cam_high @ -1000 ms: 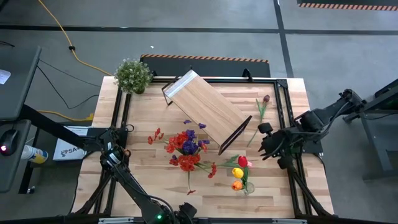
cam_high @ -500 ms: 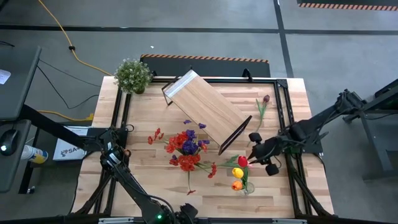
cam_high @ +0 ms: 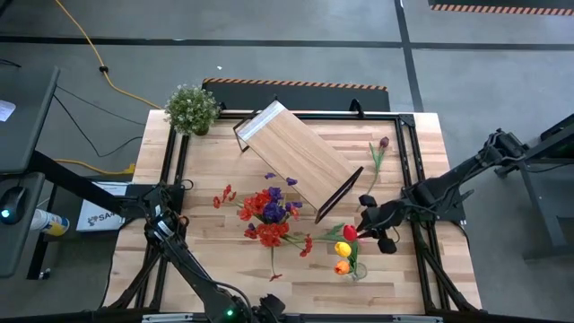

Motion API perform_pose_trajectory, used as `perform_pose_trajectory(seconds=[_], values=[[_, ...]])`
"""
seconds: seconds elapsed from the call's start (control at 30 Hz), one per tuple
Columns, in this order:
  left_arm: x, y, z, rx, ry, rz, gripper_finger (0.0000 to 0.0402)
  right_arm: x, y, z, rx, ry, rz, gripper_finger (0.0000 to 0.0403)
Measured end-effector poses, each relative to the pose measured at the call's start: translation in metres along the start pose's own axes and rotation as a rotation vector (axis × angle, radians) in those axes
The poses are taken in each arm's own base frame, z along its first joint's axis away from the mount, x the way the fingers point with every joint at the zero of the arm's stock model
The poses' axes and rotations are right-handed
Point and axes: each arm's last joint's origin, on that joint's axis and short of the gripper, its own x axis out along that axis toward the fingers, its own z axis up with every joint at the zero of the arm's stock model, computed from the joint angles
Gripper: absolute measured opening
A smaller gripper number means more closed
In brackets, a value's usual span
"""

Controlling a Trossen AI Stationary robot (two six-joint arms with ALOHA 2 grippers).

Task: Pick and place flowers into a vace then onto a shelf
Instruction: Put the pink tulip into the right transparent vase

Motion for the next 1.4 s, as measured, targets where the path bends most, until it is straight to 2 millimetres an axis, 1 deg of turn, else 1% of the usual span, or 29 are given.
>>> perform_pose_trajectory(seconds=[0.1, 0.2, 0.33, 0.5, 0.67, 0.87, 1.07, 1.17, 1.3, 1.4], values=[[0.000, 0.000, 0.000, 0.000, 0.000, 0.000, 0.0211, 0.000, -0.002, -0.001, 0.008, 0.004, -0.007, 0.0074], [0.000, 0.000, 0.000, 0.000, 0.000, 0.000, 0.0211, 0.000, -0.005, 0.000, 0.023, 0.002, -0.005, 0.0089], [0.000, 0.000, 0.000, 0.000, 0.000, 0.000, 0.0211, 0.000, -0.010, 0.002, 0.051, 0.010, 0.018, 0.0123], [0.000, 0.000, 0.000, -0.001, 0.000, 0.000, 0.0211, 0.000, -0.014, 0.003, 0.134, 0.018, 0.044, 0.0169], [0.000, 0.000, 0.000, -0.001, 0.000, 0.000, 0.0211, 0.000, -0.014, 0.004, 0.180, 0.017, 0.062, 0.0199], [0.000, 0.000, 0.000, -0.001, 0.000, 0.000, 0.0211, -0.001, -0.011, 0.014, 0.227, -0.081, 0.100, 0.0202], [0.000, 0.000, 0.000, -0.001, -0.001, 0.000, 0.0211, 0.000, -0.014, 0.015, 0.272, -0.100, 0.053, 0.0193], [0.000, 0.000, 0.000, -0.001, -0.001, 0.000, 0.0211, 0.005, -0.015, 0.014, 0.321, -0.080, 0.046, 0.0191], [0.000, 0.000, 0.000, -0.001, -0.001, 0.000, 0.0211, 0.014, -0.017, 0.012, 0.328, -0.046, 0.033, 0.0194], [0.000, 0.000, 0.000, -0.001, -0.001, 0.000, 0.0211, 0.021, -0.016, 0.013, 0.327, -0.037, 0.062, 0.0201]])
